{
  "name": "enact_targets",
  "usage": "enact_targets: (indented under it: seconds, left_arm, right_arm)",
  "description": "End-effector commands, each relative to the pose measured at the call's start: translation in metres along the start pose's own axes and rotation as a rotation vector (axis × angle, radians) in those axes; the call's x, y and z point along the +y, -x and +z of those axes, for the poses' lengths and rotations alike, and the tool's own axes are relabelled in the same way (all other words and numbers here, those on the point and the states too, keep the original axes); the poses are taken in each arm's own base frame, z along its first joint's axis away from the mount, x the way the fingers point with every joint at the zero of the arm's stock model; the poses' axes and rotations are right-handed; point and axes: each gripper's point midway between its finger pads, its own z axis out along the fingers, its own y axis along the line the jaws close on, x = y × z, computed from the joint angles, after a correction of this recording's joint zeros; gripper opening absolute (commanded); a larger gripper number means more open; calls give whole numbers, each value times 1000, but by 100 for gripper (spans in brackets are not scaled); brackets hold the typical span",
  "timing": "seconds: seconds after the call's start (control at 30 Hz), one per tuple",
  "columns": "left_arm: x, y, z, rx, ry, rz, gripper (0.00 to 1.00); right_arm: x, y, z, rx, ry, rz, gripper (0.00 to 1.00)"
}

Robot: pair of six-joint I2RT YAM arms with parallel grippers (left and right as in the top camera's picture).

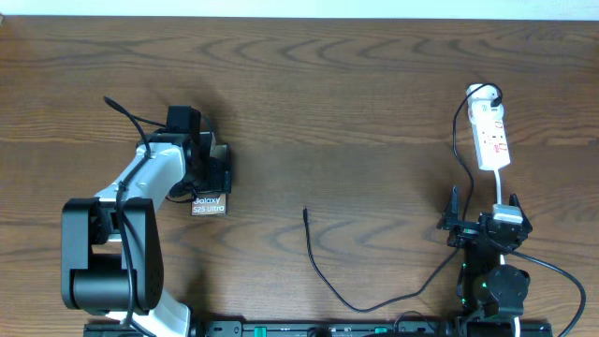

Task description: Plug charger to phone and switch on socket

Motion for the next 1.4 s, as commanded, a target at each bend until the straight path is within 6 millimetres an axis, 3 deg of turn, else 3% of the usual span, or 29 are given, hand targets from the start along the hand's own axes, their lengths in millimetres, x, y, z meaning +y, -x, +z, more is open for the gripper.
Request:
enact_targets:
  seconds: [0.0, 0.53, 0.83, 1.37]
  left_arm:
    - [4, -16, 13, 54, 11, 1, 85]
    - [6, -9, 10, 35, 31, 3, 88]
    - [6, 5, 6, -10, 35, 10, 89]
    - [7, 29, -17, -99, 57, 42, 90]
  right_arm:
    - [3, 0, 0, -1, 11, -9, 99]
    - [3, 0, 0, -1, 11, -9, 99]
    - [3, 0, 0, -1, 11, -9, 99]
    - [3, 0, 0, -1, 10, -9, 99]
